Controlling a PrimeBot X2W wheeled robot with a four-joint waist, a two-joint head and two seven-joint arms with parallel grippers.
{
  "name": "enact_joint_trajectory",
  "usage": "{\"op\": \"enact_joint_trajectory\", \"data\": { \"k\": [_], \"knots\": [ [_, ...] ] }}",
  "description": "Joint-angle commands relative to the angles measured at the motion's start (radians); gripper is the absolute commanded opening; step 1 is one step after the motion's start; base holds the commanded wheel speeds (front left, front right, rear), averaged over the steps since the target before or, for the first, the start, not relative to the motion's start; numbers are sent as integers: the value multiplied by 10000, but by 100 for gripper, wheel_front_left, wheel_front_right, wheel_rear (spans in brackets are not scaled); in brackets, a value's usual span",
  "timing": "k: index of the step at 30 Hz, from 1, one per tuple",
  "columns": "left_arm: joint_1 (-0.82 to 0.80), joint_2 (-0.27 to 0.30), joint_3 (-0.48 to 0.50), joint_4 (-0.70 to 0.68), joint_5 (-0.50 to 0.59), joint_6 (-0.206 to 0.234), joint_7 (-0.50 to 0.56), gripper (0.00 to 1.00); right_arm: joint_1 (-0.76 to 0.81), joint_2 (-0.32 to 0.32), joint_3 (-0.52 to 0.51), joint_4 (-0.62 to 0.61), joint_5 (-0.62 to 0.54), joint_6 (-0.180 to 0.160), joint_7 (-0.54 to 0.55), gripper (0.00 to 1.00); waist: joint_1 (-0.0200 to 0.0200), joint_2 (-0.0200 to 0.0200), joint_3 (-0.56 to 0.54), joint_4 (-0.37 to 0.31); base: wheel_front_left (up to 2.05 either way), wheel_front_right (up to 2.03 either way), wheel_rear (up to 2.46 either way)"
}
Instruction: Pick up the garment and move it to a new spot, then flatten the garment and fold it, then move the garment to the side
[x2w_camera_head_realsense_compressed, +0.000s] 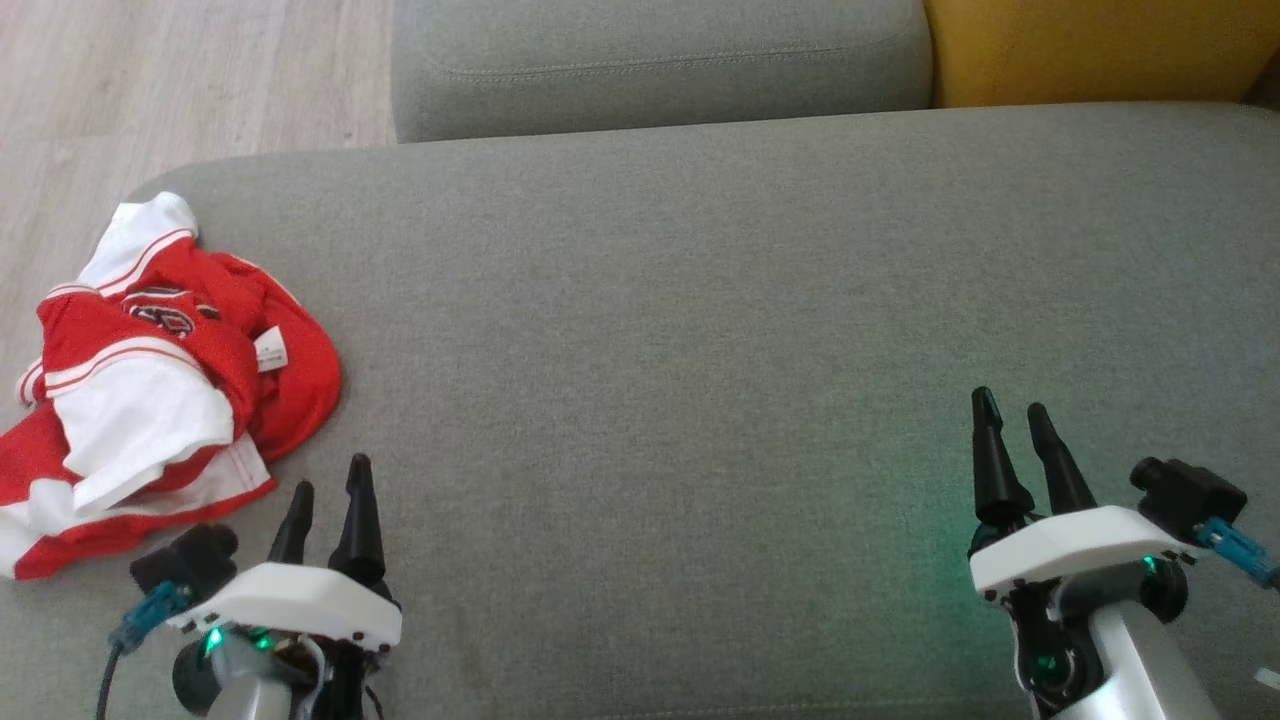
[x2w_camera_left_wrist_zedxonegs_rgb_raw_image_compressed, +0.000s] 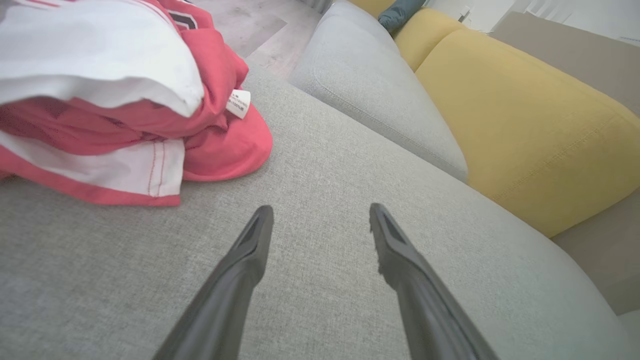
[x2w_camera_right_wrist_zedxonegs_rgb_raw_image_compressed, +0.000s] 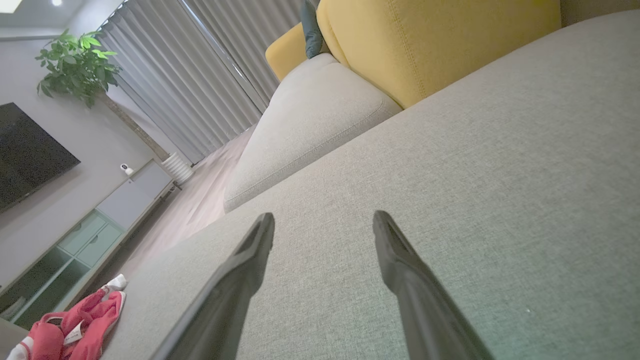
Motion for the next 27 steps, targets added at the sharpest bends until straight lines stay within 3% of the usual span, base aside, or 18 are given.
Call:
{"op": "enact_joint_trajectory", "data": {
  "k": [1,27],
  "knots": [
    [-561,169,163,-347,306,84,-160,100,-591,-54,168,-347,-315,51,-164,100,0,0,5,-2,0,0,0],
    [-752,219,-195,-1068,3751,702,-949,100,-677,172,-88,-1011,-3832,68,-961,100,0,0,125,-59,0,0,0]
  ]
}}
